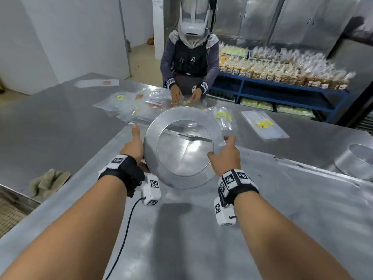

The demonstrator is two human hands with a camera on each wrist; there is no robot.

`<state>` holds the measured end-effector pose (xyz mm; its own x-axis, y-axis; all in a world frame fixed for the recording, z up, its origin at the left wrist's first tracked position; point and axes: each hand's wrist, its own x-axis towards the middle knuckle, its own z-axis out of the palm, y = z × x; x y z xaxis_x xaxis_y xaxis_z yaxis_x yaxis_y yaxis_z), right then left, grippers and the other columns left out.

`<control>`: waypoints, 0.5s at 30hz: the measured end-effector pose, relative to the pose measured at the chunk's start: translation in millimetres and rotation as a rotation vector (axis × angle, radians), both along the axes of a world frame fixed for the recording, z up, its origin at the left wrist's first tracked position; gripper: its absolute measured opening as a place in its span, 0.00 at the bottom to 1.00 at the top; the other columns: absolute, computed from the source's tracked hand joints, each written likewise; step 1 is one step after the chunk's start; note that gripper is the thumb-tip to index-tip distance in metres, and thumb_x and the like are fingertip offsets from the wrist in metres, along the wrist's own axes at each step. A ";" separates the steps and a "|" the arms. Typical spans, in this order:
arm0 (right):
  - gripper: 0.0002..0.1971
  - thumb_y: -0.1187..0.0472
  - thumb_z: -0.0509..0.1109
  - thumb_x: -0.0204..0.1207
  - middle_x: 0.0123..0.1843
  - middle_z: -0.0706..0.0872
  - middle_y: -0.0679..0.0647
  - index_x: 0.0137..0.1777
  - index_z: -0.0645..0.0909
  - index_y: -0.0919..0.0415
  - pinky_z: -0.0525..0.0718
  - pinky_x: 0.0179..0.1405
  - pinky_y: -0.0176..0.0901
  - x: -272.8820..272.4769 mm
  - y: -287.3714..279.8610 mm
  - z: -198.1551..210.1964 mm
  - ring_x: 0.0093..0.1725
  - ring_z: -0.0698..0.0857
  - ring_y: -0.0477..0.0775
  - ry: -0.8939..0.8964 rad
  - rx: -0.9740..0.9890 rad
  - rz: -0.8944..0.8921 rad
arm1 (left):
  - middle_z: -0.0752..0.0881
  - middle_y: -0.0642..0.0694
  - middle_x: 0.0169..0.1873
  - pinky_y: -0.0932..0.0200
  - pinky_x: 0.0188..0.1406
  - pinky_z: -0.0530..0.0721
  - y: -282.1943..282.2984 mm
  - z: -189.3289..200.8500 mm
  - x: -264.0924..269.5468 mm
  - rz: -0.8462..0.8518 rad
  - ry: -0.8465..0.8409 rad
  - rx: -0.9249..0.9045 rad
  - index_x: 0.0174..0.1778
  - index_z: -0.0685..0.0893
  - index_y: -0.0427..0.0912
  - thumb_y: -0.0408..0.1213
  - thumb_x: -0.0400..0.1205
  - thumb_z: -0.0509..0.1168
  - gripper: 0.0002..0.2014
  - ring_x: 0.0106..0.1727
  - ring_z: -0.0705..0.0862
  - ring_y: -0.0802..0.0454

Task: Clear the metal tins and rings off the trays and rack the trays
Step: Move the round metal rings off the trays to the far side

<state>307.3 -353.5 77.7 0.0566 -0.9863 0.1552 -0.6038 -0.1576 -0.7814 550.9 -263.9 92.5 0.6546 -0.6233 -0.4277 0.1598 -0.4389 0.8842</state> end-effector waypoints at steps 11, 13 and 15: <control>0.33 0.64 0.78 0.63 0.61 0.79 0.50 0.68 0.72 0.47 0.82 0.62 0.46 -113.5 51.3 -3.2 0.59 0.81 0.49 -0.180 -0.100 0.141 | 0.86 0.40 0.54 0.45 0.38 0.88 66.0 -5.6 -106.3 -0.140 0.352 -0.255 0.63 0.84 0.45 0.70 0.75 0.65 0.34 0.55 0.86 0.37; 0.31 0.60 0.76 0.62 0.62 0.82 0.48 0.67 0.76 0.43 0.84 0.62 0.48 -127.7 55.6 -5.3 0.57 0.84 0.47 -0.250 -0.034 0.180 | 0.87 0.39 0.56 0.40 0.49 0.89 76.6 -15.0 -114.1 -0.130 0.361 -0.330 0.65 0.85 0.46 0.68 0.73 0.67 0.33 0.57 0.86 0.37; 0.27 0.58 0.69 0.60 0.60 0.87 0.47 0.62 0.82 0.40 0.84 0.64 0.54 -140.4 58.7 -7.1 0.56 0.87 0.48 -0.387 0.069 0.191 | 0.87 0.43 0.56 0.46 0.55 0.86 86.5 -23.1 -117.7 -0.154 0.353 -0.394 0.66 0.86 0.48 0.64 0.72 0.70 0.32 0.57 0.85 0.41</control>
<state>166.9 -294.9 70.6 0.1901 -0.9725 0.1347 -0.2297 -0.1775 -0.9569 433.2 -177.3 69.5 0.4025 -0.8579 -0.3193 0.4364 -0.1268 0.8908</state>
